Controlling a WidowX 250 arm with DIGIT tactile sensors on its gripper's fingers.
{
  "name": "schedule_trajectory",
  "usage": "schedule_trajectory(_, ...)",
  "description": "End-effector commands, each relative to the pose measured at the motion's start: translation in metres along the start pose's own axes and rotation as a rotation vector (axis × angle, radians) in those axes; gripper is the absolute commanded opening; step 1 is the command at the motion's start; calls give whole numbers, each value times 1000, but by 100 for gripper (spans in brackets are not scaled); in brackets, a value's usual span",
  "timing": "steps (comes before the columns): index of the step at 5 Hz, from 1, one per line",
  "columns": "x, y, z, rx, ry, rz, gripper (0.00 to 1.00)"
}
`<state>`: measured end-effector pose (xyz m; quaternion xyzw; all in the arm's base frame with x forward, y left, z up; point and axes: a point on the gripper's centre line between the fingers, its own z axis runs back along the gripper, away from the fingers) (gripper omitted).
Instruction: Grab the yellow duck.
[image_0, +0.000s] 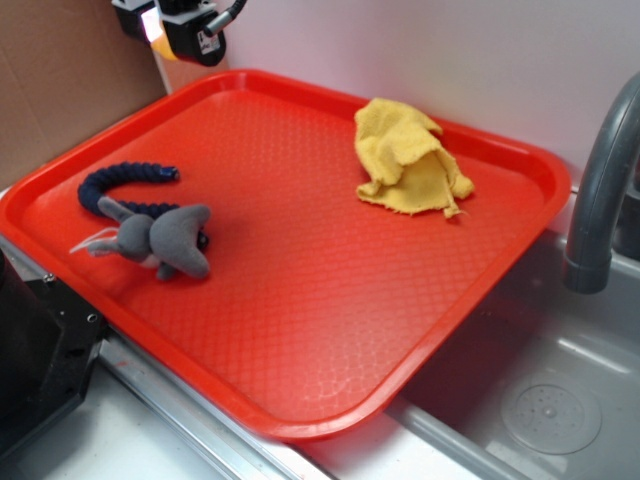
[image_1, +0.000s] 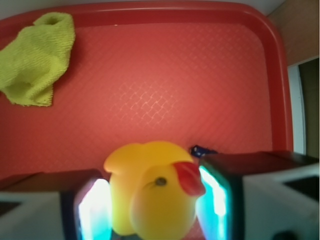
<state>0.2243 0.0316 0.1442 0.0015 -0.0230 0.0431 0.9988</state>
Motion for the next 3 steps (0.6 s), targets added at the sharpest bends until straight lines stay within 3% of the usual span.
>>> schedule_trajectory(1, 5, -20, 53, -26, -125, -12, 0)
schedule_trajectory(2, 9, -20, 67, -8, -169, -30, 0)
schedule_trajectory(3, 11, -18, 65, 12, -151, -47, 0)
